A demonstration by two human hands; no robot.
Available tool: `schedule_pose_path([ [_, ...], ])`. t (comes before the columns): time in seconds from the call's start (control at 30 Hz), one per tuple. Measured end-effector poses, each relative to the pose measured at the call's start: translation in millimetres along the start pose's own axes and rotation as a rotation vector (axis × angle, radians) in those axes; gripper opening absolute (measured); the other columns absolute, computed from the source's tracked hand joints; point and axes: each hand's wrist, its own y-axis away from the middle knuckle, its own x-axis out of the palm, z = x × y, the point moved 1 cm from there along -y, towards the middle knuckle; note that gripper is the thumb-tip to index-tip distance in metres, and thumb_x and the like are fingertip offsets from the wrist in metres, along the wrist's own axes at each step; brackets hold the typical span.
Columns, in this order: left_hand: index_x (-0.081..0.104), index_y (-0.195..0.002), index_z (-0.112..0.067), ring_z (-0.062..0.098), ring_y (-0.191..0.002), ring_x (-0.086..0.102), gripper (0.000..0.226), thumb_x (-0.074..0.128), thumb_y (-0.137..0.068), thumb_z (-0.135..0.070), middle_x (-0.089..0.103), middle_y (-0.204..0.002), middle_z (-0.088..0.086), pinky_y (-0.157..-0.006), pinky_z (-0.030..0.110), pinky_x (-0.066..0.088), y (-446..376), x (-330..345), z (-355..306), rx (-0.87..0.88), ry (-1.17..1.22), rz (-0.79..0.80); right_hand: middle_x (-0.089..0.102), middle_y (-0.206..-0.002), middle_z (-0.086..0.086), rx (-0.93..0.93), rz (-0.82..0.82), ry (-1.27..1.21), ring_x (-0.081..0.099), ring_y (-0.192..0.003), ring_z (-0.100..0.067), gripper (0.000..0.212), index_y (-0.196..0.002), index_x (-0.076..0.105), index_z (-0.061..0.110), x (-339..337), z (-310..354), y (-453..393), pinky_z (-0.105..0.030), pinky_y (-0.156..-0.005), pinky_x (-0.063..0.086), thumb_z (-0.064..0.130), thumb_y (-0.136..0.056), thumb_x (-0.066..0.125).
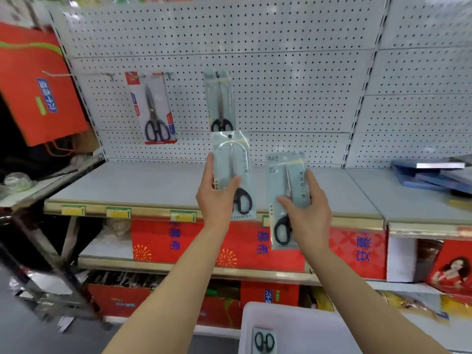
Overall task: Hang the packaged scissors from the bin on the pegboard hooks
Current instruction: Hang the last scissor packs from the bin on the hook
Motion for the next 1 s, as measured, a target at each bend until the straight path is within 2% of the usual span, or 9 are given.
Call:
schedule_pose_path([
  [0.27,0.044,-0.141,-0.045,0.004,-0.121,0.058,0.081,0.078,-0.071,-0.023,0.057,-0.139,-0.010,-0.102,0.037,0.049,-74.0,0.1,-33.3,0.055,0.073,0.011,0.048,-0.116,0.012,-0.080,-0.041,-0.057,0.045,-0.111,-0.001,0.081,-0.147,0.039,0.026,45.2,47.0,-41.4,-0.017,-0.098,0.031,0.021,-0.077,0.080],
  [0.37,0.045,-0.143,-0.041,-0.007,-0.111,0.060,0.079,0.077,-0.076,-0.015,0.057,-0.138,-0.012,-0.095,0.024,0.052,-105.3,-0.1,-38.8,0.085,0.099,0.043,0.048,-0.115,0.012,-0.093,-0.071,-0.074,0.046,-0.112,-0.003,0.082,-0.146,0.039,0.025,69.1,59.6,-59.9,-0.021,-0.100,0.033,0.022,-0.076,0.081],
  [0.47,0.044,-0.145,-0.037,-0.022,-0.087,0.059,0.077,0.076,-0.079,-0.010,0.060,-0.126,-0.023,-0.075,0.007,0.048,-137.2,2.3,-43.8,0.099,0.119,0.078,0.049,-0.115,0.012,-0.104,-0.108,-0.083,0.047,-0.111,-0.003,0.082,-0.147,0.039,0.025,91.3,70.3,-75.4,-0.020,-0.099,0.034,0.022,-0.076,0.081],
  [0.53,0.044,-0.145,-0.035,-0.018,-0.077,0.060,0.078,0.076,-0.080,-0.008,0.060,-0.114,-0.028,-0.069,0.008,0.048,-156.9,5.7,-46.0,0.101,0.118,0.100,0.046,-0.115,0.014,-0.099,-0.125,-0.100,0.044,-0.108,0.001,0.082,-0.147,0.038,0.026,103.3,74.1,-84.4,-0.016,-0.096,0.032,0.020,-0.077,0.080],
  [0.63,0.043,-0.145,-0.038,-0.009,-0.066,0.061,0.079,0.076,-0.080,-0.009,0.064,-0.112,-0.021,-0.062,0.010,0.051,-179.2,12.3,-47.0,0.099,0.110,0.127,0.045,-0.110,0.017,-0.098,-0.136,-0.104,0.043,-0.106,0.003,0.081,-0.147,0.037,0.027,116.1,75.7,-93.5,-0.014,-0.094,0.031,0.019,-0.078,0.079],
  [0.7,0.042,-0.145,-0.041,-0.002,-0.071,0.062,0.081,0.077,-0.078,-0.011,0.064,-0.120,-0.017,-0.064,0.013,0.054,-192.3,18.0,-44.6,0.109,0.098,0.137,0.046,-0.107,0.017,-0.101,-0.136,-0.095,0.047,-0.100,0.003,0.081,-0.147,0.037,0.029,123.0,75.4,-98.9,-0.014,-0.091,0.033,0.020,-0.078,0.079],
  [0.83,0.040,-0.143,-0.047,0.000,-0.096,0.067,0.084,0.080,-0.075,-0.018,0.060,-0.132,-0.013,-0.083,0.025,0.058,-207.9,30.4,-35.0,0.107,0.084,0.141,0.046,-0.103,0.024,-0.106,-0.130,-0.100,0.045,-0.095,0.021,0.080,-0.146,0.037,0.034,131.8,73.0,-110.5,-0.006,-0.082,0.032,0.022,-0.078,0.078],
  [0.93,0.040,-0.144,-0.045,-0.012,-0.079,0.063,0.083,0.080,-0.076,-0.019,0.063,-0.124,-0.015,-0.068,0.012,0.054,-212.1,35.6,-28.9,0.099,0.055,0.117,0.045,-0.104,0.027,-0.117,-0.129,-0.090,0.042,-0.096,0.027,0.081,-0.146,0.037,0.034,133.8,71.9,-118.4,-0.002,-0.077,0.034,0.022,-0.078,0.079],
  [1.0,0.040,-0.145,-0.043,-0.014,-0.079,0.062,0.083,0.080,-0.077,-0.018,0.063,-0.117,-0.019,-0.064,0.006,0.049,-213.7,37.4,-25.9,0.097,0.039,0.108,0.045,-0.105,0.026,-0.120,-0.127,-0.094,0.043,-0.098,0.025,0.081,-0.146,0.037,0.033,134.6,71.4,-121.5,-0.004,-0.079,0.033,0.023,-0.077,0.079],
])
